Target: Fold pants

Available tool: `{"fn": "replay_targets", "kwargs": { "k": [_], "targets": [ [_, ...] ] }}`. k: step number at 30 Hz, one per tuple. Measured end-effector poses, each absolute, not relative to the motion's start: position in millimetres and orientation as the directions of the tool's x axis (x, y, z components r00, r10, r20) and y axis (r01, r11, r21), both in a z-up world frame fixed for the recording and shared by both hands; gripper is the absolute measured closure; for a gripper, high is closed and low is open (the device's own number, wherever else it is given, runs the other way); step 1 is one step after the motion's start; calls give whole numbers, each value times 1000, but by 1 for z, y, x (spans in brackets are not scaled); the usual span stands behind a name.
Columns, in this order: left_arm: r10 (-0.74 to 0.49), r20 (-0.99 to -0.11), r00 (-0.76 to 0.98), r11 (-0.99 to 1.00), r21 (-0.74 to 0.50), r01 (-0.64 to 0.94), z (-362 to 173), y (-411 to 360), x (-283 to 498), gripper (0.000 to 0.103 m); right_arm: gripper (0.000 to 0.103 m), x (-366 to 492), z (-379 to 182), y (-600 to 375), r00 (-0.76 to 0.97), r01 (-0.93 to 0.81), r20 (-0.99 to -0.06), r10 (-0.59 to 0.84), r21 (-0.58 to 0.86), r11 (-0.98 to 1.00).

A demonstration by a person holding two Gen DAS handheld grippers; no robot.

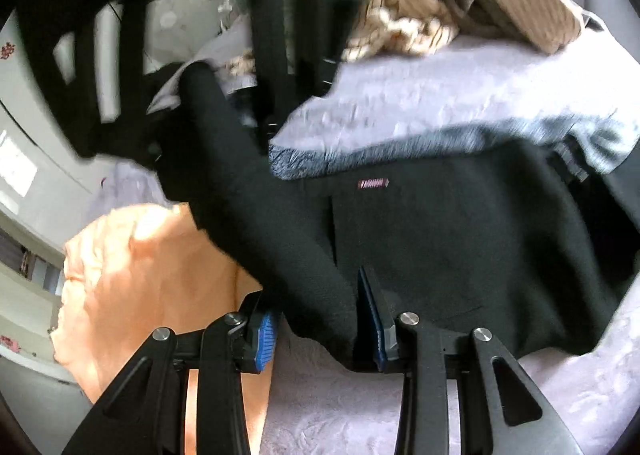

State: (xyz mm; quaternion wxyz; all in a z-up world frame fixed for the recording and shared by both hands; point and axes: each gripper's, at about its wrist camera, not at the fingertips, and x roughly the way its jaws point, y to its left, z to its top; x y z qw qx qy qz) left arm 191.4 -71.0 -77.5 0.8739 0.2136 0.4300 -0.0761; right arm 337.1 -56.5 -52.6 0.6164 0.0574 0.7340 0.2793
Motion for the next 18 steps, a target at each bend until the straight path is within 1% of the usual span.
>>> {"fn": "replay_targets", "kwargs": {
  "k": [3,5,8,12,15,18],
  "targets": [
    [11,-763,646,899,291,328,-53,-83,185,65,82,323,-25,-101,-154,-216,-815,559,580,786],
    [-32,-748,663,898,270,348,-32,-98,179,65,82,313,-12,-128,-102,-198,-782,615,622,757],
    [-89,-727,681,889,251,383,-8,-124,169,65,82,290,14,-190,16,-157,-707,707,697,700],
    [-182,-704,687,851,237,469,18,-175,151,65,81,258,37,-259,145,-125,-652,744,734,667],
    [-243,-702,669,819,221,530,27,-217,141,65,81,235,46,-314,236,-99,-620,748,750,654],
    [-284,-712,642,773,226,593,25,-262,129,65,81,210,44,-368,316,-55,-590,743,771,635]
  ]
}}
